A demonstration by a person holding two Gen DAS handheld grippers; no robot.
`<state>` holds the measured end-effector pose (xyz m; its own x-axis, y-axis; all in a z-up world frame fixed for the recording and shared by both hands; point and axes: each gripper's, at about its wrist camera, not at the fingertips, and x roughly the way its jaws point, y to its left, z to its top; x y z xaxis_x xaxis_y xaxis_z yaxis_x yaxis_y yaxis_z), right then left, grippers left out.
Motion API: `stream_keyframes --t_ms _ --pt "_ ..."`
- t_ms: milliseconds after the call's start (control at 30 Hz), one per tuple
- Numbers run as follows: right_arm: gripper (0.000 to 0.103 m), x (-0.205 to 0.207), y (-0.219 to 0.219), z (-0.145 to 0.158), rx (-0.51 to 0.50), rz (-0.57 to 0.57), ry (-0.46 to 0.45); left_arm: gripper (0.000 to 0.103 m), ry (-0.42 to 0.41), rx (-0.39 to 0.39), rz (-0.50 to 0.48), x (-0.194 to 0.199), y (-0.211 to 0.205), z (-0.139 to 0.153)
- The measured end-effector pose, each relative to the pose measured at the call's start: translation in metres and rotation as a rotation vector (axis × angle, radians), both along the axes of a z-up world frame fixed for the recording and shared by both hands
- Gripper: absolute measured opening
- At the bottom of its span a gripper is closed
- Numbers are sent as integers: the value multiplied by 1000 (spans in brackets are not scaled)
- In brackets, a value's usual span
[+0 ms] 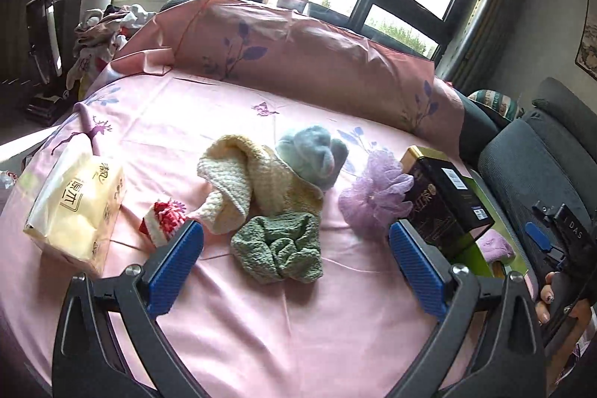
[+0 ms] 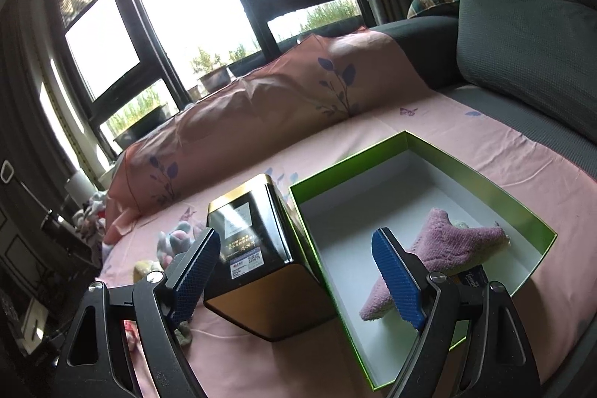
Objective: Organize soft objects
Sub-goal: 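Move the right tool toward the lavender mesh bath puff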
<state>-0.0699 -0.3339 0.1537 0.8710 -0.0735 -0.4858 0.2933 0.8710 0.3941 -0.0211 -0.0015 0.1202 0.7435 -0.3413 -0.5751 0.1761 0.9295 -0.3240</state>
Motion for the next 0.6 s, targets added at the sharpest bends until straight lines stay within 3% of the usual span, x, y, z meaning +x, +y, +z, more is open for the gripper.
stream_keyframes --t_ms 133,267,400,433,533,600 --pt "84 -9 23 18 -58 -6 -57 99 62 8 79 13 27 -22" --pt "84 -2 58 33 -77 96 -46 99 88 -22 129 21 47 -26" --pt "83 37 107 38 -177 236 77 99 109 9 174 26 56 -31" --pt "78 49 120 39 -219 267 112 99 116 7 170 27 58 -32" --pt "65 89 155 35 -312 368 230 99 130 -54 148 26 63 -32" --pt "64 118 176 25 -401 416 314 99 134 -100 137 25 65 -31"
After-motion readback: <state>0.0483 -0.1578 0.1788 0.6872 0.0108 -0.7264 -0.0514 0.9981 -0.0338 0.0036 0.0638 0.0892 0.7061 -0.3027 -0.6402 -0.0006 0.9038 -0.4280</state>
